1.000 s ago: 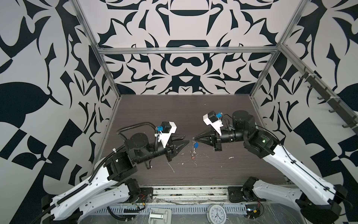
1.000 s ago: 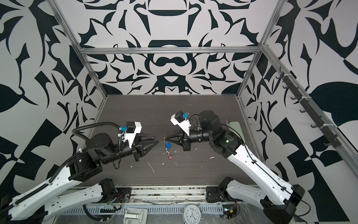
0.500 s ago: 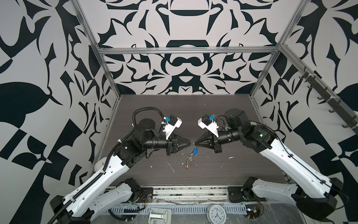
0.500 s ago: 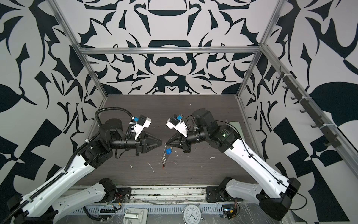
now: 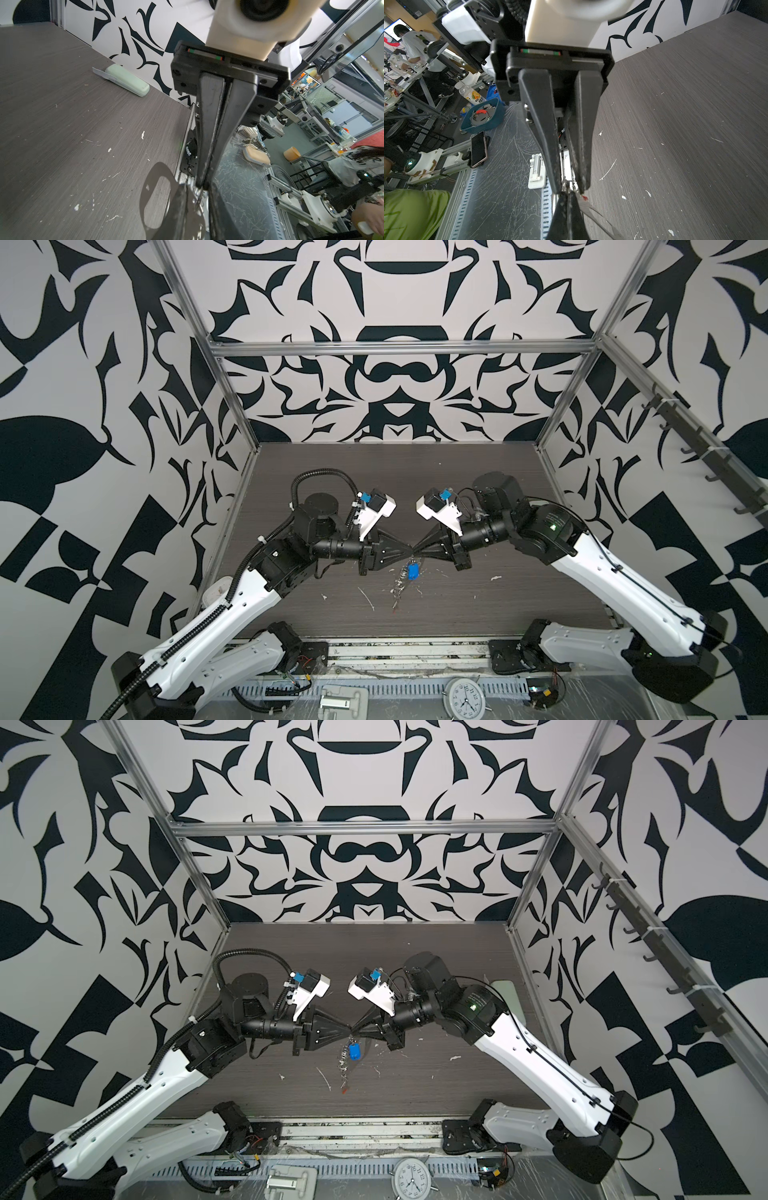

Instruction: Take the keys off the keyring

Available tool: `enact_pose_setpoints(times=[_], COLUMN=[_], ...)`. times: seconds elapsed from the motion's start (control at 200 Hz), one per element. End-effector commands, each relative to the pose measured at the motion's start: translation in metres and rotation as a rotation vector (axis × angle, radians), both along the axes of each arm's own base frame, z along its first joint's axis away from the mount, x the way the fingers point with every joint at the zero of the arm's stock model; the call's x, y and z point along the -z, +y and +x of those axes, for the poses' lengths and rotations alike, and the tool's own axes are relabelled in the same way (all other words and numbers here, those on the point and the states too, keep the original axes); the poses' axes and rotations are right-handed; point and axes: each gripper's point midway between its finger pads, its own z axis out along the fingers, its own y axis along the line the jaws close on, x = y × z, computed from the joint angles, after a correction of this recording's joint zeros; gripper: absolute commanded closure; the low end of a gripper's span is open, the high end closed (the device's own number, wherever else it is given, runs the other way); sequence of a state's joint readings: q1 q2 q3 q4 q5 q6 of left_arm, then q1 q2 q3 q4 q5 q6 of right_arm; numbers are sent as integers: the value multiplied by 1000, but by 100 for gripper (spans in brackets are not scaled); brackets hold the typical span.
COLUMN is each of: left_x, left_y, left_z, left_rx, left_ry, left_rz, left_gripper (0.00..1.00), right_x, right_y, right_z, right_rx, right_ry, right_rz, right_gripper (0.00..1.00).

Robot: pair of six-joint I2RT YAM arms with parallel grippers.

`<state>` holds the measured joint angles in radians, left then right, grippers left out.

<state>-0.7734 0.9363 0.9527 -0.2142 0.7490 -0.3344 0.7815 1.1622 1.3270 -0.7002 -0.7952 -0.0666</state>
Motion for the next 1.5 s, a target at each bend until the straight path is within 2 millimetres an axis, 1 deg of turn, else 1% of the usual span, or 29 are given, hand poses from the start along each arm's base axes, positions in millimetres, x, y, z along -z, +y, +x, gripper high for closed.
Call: enact_pose_setpoints(times=[0.0,0.09,0.16,0.415,0.475,0.61,0.695,0.76,0.795,0.895,1.015,1.125,1.275,1.495], left_x=[-11,-9,-7,-8,-10,-11,-15,-22,-27,-45,-60,-69,-72,-76], left_y=[0,0,1,2,1,-4,-5,-3,-2,5,13,16,13,15], left_z=[-7,-7,-7,-5,-5,-2,3,6,8,15,22,27,29,24], left_rx=[29,28,23,2,3,-32,-101,-168,-204,-292,-371,-409,-412,-398], left_ry=[-17,-13,-12,-26,-31,-63,-125,-198,-234,-317,-375,-404,-424,-454], left_rz=[-14,-4,5,10,7,2,-15,-58,-94,-209,-319,-379,-402,-424], left_gripper=[82,77,76,94,100,100,100,100,100,100,100,100,100,100], right_x=[-29,-30,-32,-31,-32,-36,-42,-52,-58,-71,-78,-74,-60,-52], right_y=[2,1,0,1,2,5,6,6,3,-5,-14,-20,-22,-22], right_z=[0,1,0,1,1,1,4,10,11,18,22,30,39,45], right_rx=[-6,6,9,8,4,4,27,77,102,188,259,325,377,406], right_ry=[-83,-93,-98,-89,-82,-78,-92,-123,-145,-205,-253,-268,-265,-264], right_rz=[77,77,81,81,86,108,155,215,254,350,426,450,446,430], right_gripper=[100,100,100,100,100,100,100,82,75,66,64,63,62,61])
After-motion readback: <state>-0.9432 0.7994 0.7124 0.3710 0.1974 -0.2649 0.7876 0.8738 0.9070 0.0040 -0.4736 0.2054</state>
